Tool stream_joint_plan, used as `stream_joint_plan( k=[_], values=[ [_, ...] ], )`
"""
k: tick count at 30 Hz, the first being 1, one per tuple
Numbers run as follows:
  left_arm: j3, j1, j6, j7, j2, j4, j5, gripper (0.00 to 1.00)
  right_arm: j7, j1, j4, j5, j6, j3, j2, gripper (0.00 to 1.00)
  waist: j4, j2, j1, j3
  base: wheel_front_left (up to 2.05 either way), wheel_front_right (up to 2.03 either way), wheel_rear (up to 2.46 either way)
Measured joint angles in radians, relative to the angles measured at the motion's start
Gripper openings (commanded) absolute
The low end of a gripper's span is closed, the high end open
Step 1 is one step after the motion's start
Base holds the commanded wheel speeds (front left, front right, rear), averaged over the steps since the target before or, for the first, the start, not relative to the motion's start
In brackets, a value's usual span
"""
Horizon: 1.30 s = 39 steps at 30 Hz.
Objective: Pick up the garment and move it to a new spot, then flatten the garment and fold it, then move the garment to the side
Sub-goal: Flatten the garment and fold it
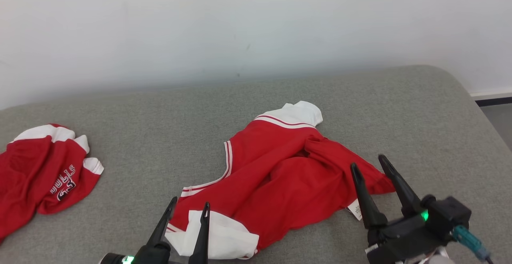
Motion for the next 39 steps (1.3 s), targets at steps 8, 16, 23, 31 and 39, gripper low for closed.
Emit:
stream_joint_plan(
  k=[8, 16, 23, 31, 39],
  values=[
    [0.007, -0.034, 0.03, 0.0, 0.0, 0.069, -0.007, 1.0, 0.0, 0.129, -0.021, -0.141, 0.0, -0.09, 0.062, 1.0, -0.022, 0.0, 0.0, 0.011, 0.0, 0.0, 0.0],
    [0.05, -0.119, 0.044, 0.0, 0.012, 0.238, -0.003, 1.0, 0.0, 0.153, -0.029, -0.174, 0.0, -0.096, 0.087, 1.0, -0.048, 0.0, 0.0, 0.034, 0.0, 0.0, 0.0],
    [0.069, -0.279, 0.016, 0.026, 0.052, 0.462, -0.021, 1.0, 0.0, 0.128, -0.029, -0.176, 0.0, -0.086, 0.091, 1.0, -0.071, 0.0001, 0.0002, 0.067, 0.0, 0.0, 0.0],
    [0.056, -0.403, 0.0, 0.138, 0.077, 0.648, -0.023, 1.0, 0.0, 0.106, -0.022, -0.176, 0.0, -0.072, 0.09, 1.0, -0.096, 0.0001, 0.0003, 0.097, 0.0, 0.0, 0.0],
    [0.035, -0.456, -0.032, 0.201, 0.087, 0.731, -0.041, 0.0, 0.0, 0.092, -0.019, -0.176, 0.0, -0.075, 0.095, 1.0, -0.125, 0.0001, 0.0002, 0.11, 0.0, 0.0, 0.0]
  ],
)
